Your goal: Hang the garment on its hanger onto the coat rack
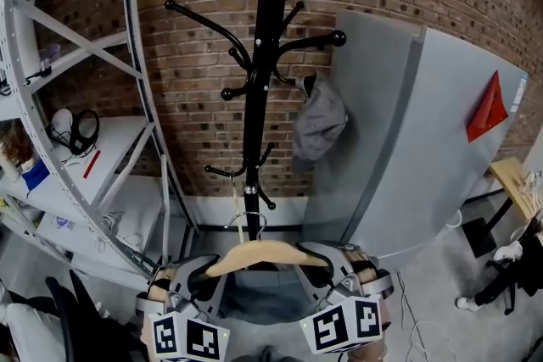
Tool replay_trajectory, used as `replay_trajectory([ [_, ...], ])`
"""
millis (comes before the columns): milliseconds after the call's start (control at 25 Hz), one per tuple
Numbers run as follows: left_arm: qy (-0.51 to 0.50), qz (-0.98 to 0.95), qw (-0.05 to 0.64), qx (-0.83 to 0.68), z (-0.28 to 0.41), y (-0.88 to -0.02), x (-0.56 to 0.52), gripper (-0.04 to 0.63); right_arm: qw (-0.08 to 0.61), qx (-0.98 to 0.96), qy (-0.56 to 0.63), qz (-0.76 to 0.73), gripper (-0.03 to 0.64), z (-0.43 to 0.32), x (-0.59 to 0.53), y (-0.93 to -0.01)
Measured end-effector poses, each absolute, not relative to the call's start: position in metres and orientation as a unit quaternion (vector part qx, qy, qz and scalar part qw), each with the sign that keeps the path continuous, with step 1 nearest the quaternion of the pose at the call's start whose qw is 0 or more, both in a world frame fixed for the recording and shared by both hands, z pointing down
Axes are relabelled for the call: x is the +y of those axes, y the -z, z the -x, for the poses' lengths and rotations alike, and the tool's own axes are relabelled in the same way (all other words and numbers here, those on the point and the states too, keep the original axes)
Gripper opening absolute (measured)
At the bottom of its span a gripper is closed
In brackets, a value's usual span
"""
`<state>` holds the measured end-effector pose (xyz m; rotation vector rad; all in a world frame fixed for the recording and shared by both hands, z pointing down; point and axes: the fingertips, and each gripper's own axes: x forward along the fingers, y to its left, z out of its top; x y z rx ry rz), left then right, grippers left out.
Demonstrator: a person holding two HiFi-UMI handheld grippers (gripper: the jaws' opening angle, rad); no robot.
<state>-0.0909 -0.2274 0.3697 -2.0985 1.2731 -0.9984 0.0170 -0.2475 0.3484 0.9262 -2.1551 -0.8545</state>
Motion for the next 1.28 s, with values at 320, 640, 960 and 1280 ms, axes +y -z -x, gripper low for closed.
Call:
replay_trajectory([
  [320,0.37,0.759,0.255,0.472,0.096,-0.356,-0.253,0.066,0.309,-0.819,0.331,-0.353,0.063,-0.011,-0.275,-0.341],
  [640,0.364,0.757,0.277,0.466,0.108,-0.335,-0.29,0.066,0.298,-0.817,0.34,-0.357,0.063,0.002,-0.309,-0.324],
  [960,0.361,0.754,0.292,0.465,0.125,-0.312,-0.331,0.066,0.283,-0.812,0.359,-0.364,0.063,0.02,-0.346,-0.298],
  [1280,0.354,0.758,0.305,0.455,0.137,-0.293,-0.373,0.066,0.26,-0.813,0.36,-0.375,0.063,0.032,-0.384,-0.278],
])
